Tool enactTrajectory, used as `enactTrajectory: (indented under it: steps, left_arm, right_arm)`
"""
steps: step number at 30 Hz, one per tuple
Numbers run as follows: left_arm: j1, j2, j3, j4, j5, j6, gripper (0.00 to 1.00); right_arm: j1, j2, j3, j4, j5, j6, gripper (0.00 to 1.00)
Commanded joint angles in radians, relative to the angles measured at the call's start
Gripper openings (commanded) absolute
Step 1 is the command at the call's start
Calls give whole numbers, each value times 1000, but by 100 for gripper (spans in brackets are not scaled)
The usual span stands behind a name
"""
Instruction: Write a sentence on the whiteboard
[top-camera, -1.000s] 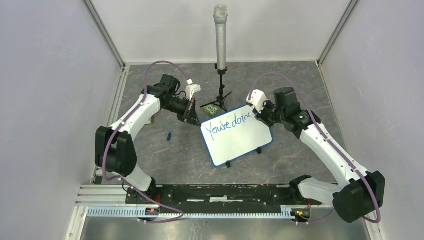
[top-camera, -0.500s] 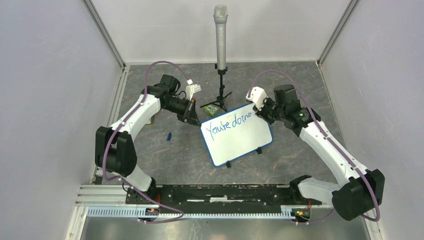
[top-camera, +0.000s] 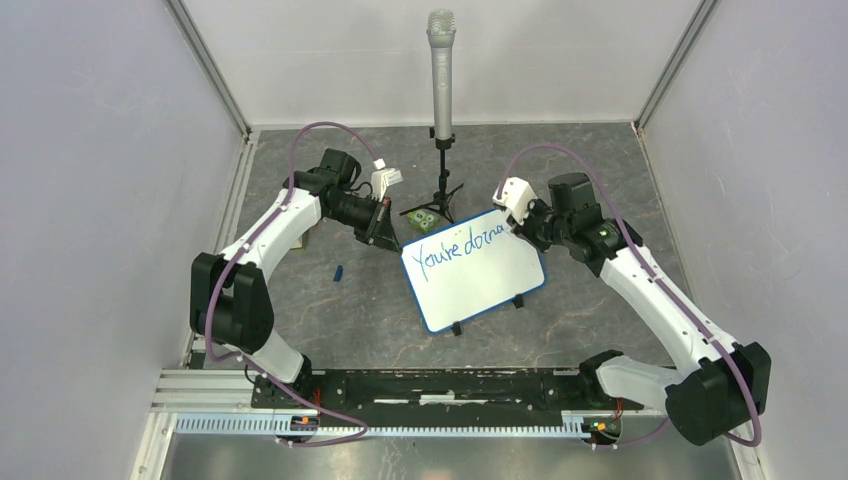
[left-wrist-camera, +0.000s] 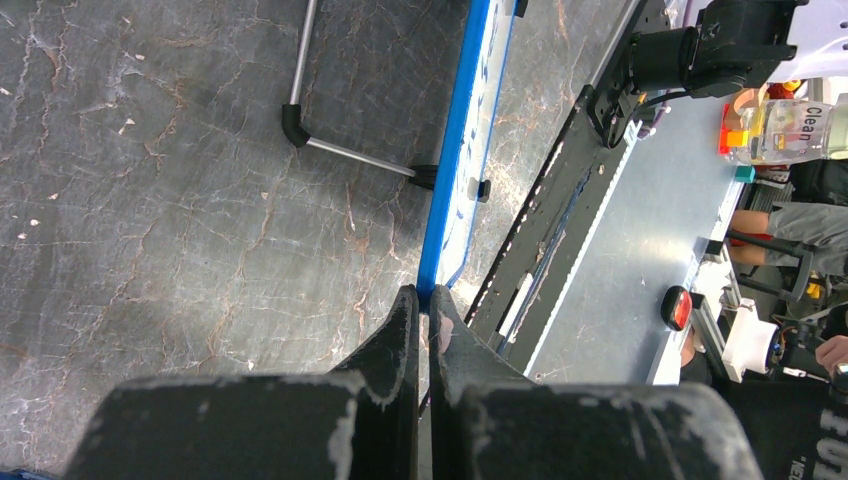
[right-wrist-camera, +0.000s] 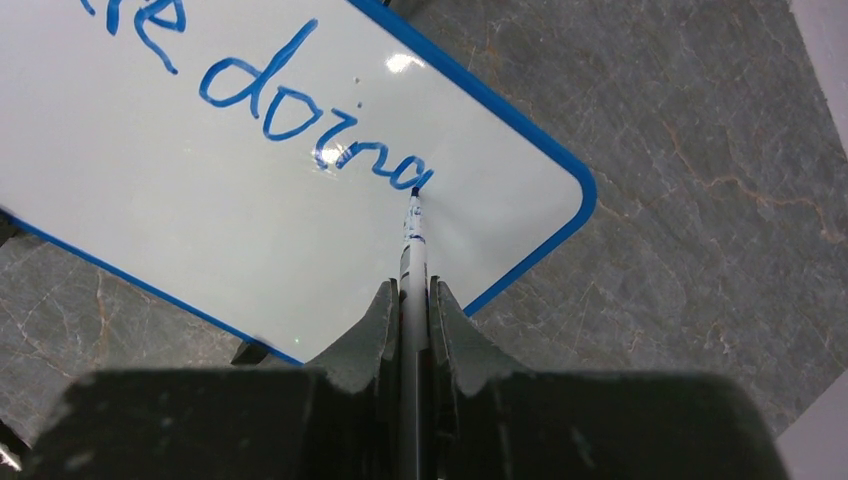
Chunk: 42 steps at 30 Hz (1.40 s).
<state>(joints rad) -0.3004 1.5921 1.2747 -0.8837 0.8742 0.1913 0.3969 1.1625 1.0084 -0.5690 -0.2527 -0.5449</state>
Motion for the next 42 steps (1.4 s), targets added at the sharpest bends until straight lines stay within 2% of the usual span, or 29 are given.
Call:
enactTrajectory:
  steps: [1, 10, 20, 23, 25, 28, 32, 36, 42]
  left_arm:
    - [0, -15, 0, -9, 15, 59, 2]
    - [0, -5, 9, -8, 14, 56, 2]
    - [0, 10, 38, -8, -2, 60, 3]
    - [0, 12, 50, -8, -15, 59, 7]
    - [0, 15, 60, -9, -15, 57, 11]
    - [0, 11, 62, -8, -7, 57, 22]
    - [2, -39, 27, -2, 10, 57, 44]
    - [10, -134, -49, 74, 10, 15, 64]
    - [53, -252, -172, 219, -12, -93, 80]
  right_arm:
    - [-5, -40, -50, -14, -9, -7, 0]
    - [4, -47, -68, -33, -91, 7, 0]
    - [38, -44, 48, -101, -233, 19, 0]
    - [67, -67, 58, -134, -287, 28, 0]
    - [101, -85, 38, -121, -286, 46, 0]
    - [176, -103, -6, -81, -277, 91, 0]
    - [257, -110, -63, -12, -265, 151, 0]
    - [308, -115, -92, 32, -293, 187, 0]
    - [348, -108, -136, 95, -308, 186, 0]
